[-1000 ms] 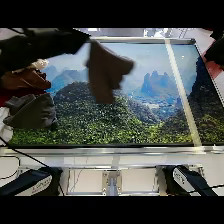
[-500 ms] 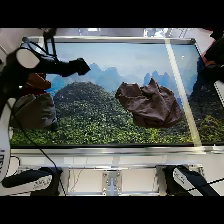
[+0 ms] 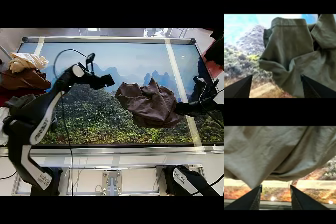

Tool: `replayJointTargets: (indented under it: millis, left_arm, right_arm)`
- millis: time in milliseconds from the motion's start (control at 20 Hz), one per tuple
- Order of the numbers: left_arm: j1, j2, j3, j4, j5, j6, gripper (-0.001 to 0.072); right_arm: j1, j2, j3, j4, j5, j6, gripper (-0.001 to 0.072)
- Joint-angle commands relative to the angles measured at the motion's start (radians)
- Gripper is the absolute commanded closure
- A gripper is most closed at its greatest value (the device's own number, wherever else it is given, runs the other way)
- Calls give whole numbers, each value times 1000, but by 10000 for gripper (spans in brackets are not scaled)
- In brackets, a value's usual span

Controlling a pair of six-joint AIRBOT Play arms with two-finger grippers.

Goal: Fold the shirts.

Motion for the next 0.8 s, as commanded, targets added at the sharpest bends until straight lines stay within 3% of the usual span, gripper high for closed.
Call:
replayJointTargets:
  millis: [0,200,450,600,700,750]
  left_arm:
    - [-41,-175,150,-32,-5,-16,84]
    - [-40,-247,196,-31,-17,-16,125]
    - [-48,-285,198,2,-13,-31,154]
    - [-64,-293,213,-62,5,14,247]
    - [-79,-300,226,-74,19,38,378]
    - [-89,-310,236,-76,16,37,404]
  right_arm:
    - [0,4,-24,-95,-35,2,305]
    - [0,32,-19,-283,-40,29,305]
    - [0,71,25,-295,-37,28,305]
    - [0,73,61,-294,-31,28,305]
    - [0,72,70,-295,-33,28,305]
    - [0,72,70,-296,-32,28,305]
